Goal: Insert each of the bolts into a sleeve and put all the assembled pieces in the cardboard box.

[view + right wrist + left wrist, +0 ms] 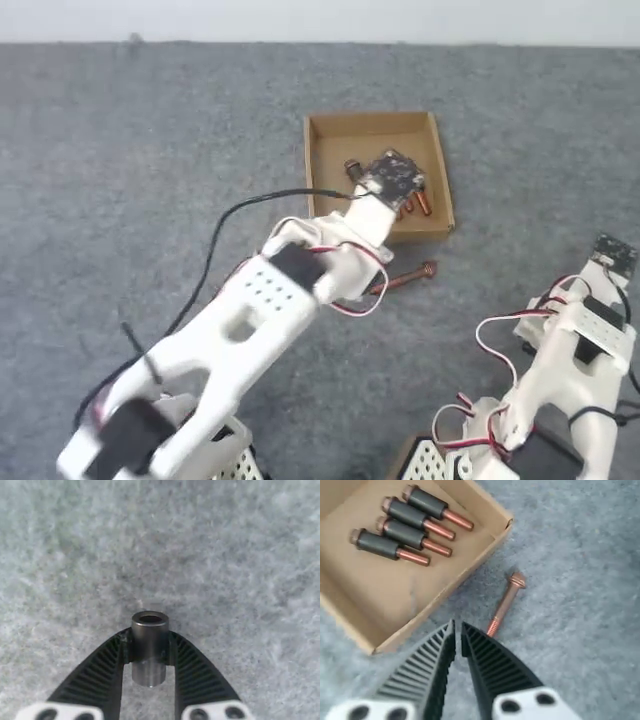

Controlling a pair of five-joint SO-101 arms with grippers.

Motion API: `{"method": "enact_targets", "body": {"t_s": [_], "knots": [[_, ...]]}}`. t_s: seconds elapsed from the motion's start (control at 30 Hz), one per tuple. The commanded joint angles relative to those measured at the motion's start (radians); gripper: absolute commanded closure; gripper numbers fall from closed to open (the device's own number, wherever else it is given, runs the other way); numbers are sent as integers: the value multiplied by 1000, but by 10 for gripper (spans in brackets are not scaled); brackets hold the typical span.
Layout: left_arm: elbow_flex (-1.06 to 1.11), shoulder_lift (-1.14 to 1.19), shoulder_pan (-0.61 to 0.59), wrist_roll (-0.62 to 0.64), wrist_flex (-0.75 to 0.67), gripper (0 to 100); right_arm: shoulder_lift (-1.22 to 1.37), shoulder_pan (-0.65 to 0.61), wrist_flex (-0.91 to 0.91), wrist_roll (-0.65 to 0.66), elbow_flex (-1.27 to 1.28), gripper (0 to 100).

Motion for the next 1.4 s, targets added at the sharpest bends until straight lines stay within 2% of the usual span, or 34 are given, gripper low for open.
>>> {"method": "enact_targets", "body": {"t_s": [0.0,0.07,0.23,0.43,0.53,0.63,0.97,1.37], "knots": [[-65,114,12,8,-71,977,-44,45,-30,-2,-11,990],[-65,175,37,3,-94,976,-44,47,-38,-2,-8,990],[-81,241,101,-101,-98,955,-44,47,-41,-6,-8,990],[-107,288,98,-110,-109,822,-44,47,-41,-3,-8,990],[-140,331,98,-114,-123,815,-44,47,-41,-2,-8,990],[-197,393,98,-169,-114,815,-44,47,-41,-2,-8,990],[-484,614,91,-187,21,815,-44,16,-42,-2,-6,990],[-835,853,87,-187,293,815,-44,16,-42,-2,-6,990]]}}
